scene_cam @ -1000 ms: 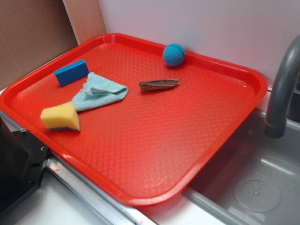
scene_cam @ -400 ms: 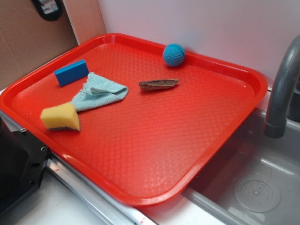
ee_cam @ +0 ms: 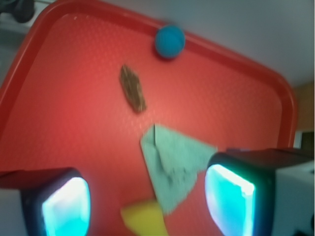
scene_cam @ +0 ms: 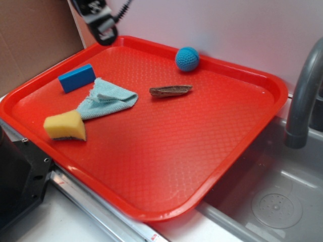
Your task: Grab the wood chip.
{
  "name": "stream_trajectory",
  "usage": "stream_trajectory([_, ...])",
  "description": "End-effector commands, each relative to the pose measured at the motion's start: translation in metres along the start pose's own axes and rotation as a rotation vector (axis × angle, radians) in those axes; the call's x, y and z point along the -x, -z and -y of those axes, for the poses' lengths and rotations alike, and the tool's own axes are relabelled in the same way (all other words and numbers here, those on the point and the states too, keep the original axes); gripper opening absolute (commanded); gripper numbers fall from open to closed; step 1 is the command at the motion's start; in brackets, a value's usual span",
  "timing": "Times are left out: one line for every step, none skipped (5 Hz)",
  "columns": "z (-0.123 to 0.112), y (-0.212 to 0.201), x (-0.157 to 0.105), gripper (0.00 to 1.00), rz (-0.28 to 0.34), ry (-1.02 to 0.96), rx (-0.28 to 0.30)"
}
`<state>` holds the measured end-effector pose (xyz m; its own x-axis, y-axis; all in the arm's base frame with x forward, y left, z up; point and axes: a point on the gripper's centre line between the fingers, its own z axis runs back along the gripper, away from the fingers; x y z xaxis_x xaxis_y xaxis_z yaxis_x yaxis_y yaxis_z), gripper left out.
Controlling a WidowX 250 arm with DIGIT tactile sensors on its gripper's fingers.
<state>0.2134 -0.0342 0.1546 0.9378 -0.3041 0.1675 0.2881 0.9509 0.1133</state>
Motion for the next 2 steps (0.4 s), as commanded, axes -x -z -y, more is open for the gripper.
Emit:
stream_trajectory([0.013, 0.063, -0.04, 1.0, 0.028, 0.022, -0.024])
stream_trajectory([0.01, 0.092, -0.046, 1.0, 0.018, 0.044, 0.009])
